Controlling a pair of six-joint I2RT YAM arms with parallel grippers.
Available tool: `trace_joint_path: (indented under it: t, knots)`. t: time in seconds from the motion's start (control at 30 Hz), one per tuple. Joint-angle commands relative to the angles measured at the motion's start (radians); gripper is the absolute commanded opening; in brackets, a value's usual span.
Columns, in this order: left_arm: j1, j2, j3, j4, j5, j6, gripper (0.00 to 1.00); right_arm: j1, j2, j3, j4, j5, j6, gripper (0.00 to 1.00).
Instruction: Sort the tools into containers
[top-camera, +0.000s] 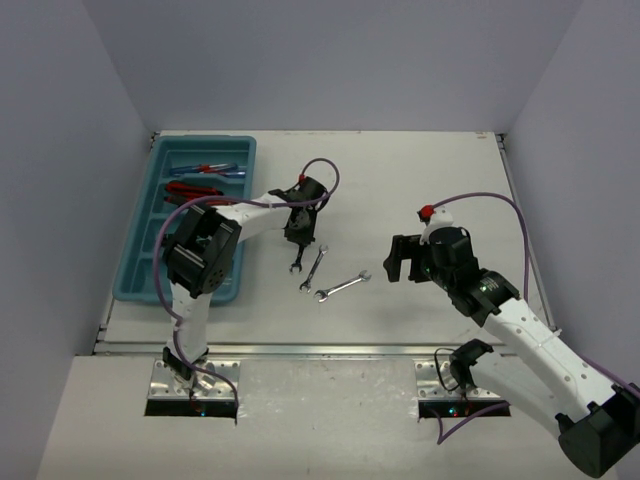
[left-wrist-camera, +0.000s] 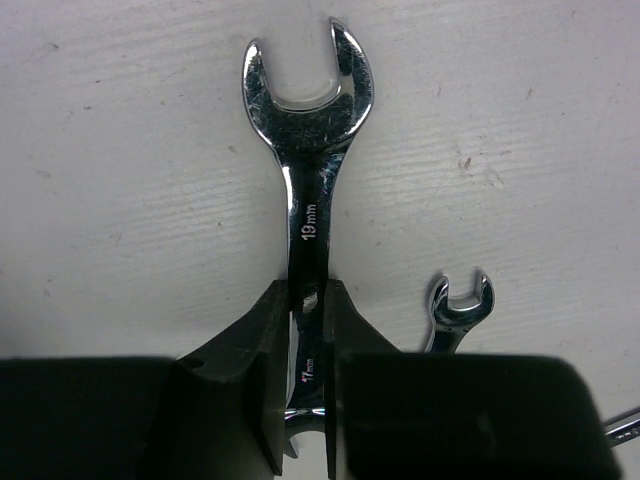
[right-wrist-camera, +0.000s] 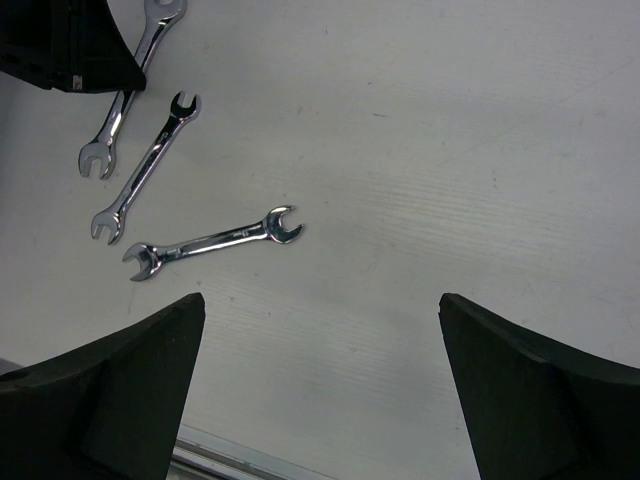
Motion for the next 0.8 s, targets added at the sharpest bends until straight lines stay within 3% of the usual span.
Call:
trace_joint_path:
  t: [0.0,0.17,0.37,0.77]
  knots:
    - [-0.017,0.114,-0.058,-0.089,0.034,-0.01,0.0,-0.002,-0.015,-0.005,0.038,0.008,-0.008,0.99]
    - [-0.023,0.119,-0.07,-0.087,0.034,-0.005,0.0,-0.002,-0.014,-0.005,0.038,0.011,-0.008,0.99]
    - [-0.023,0.037,-0.045,-0.103,-0.086,-0.053,0.0,-0.002,-0.011,-0.006,0.038,0.013,-0.007,0.99]
    - [-0.023,-0.111,-0.049,-0.079,-0.136,-0.096,0.0,-0.002,-0.015,-0.008,0.041,0.014,-0.006,0.99]
